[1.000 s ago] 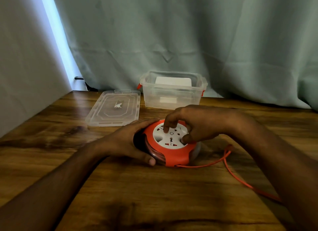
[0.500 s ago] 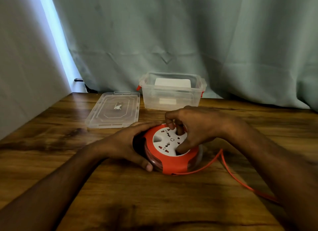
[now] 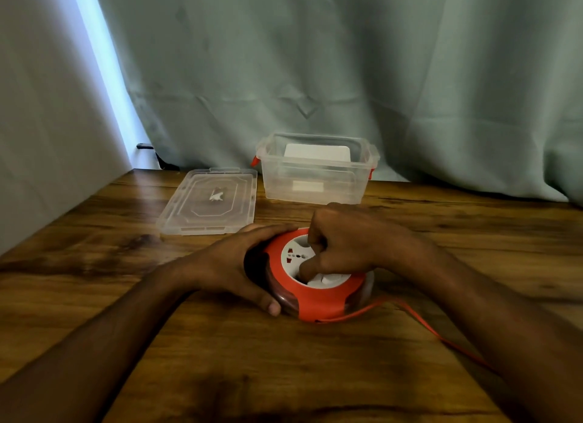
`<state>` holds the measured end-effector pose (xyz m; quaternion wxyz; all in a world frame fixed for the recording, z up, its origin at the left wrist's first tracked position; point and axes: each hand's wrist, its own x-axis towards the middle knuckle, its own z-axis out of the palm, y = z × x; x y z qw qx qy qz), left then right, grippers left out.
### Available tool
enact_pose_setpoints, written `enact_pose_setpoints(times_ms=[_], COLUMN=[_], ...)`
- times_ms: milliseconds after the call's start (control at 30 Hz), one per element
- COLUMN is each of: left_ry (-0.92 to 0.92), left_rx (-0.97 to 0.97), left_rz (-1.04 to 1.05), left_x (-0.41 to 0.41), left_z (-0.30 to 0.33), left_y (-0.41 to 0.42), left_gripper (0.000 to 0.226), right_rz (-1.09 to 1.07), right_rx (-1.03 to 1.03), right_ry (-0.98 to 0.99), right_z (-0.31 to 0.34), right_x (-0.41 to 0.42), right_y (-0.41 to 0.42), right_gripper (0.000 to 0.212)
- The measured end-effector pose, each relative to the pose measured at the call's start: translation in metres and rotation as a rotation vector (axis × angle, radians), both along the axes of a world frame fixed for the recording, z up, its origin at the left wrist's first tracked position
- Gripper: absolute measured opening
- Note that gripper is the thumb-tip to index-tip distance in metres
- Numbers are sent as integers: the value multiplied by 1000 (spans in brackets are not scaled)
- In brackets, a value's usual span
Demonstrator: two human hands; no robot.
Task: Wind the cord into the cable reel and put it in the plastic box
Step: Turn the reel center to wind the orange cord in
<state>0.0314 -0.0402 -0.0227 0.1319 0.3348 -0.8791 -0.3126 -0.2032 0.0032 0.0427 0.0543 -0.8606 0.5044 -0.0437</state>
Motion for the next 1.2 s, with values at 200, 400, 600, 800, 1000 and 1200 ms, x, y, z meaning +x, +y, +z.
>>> enact_pose_setpoints(times_ms=[200,400,600,800,1000,1200], left_ry=[4,20,9,-20,-6,-8], left_rx=[-1,23,18,-4,21,7], left_rz=[-10,-3,-7,-30,12,1], left_x=[1,2,2,2,4,2], left_z=[-1,-4,-2,-1,-3,-2], left_y=[0,-4,-2,-3,-3,-2], left_gripper=[123,126,124,126,130,125], right_rz=[7,102,83,78,62,66], right_rx=[26,177,221,237,165,56], right_ry=[38,-53,-49,-133,-108,10], right_z=[8,23,15,14,17,13], right_x=[-2,-22,-25,-27,-23,-18], right_y=[0,-2,-10,-11,-6,-2], right_gripper=[34,50,68,84,79,48])
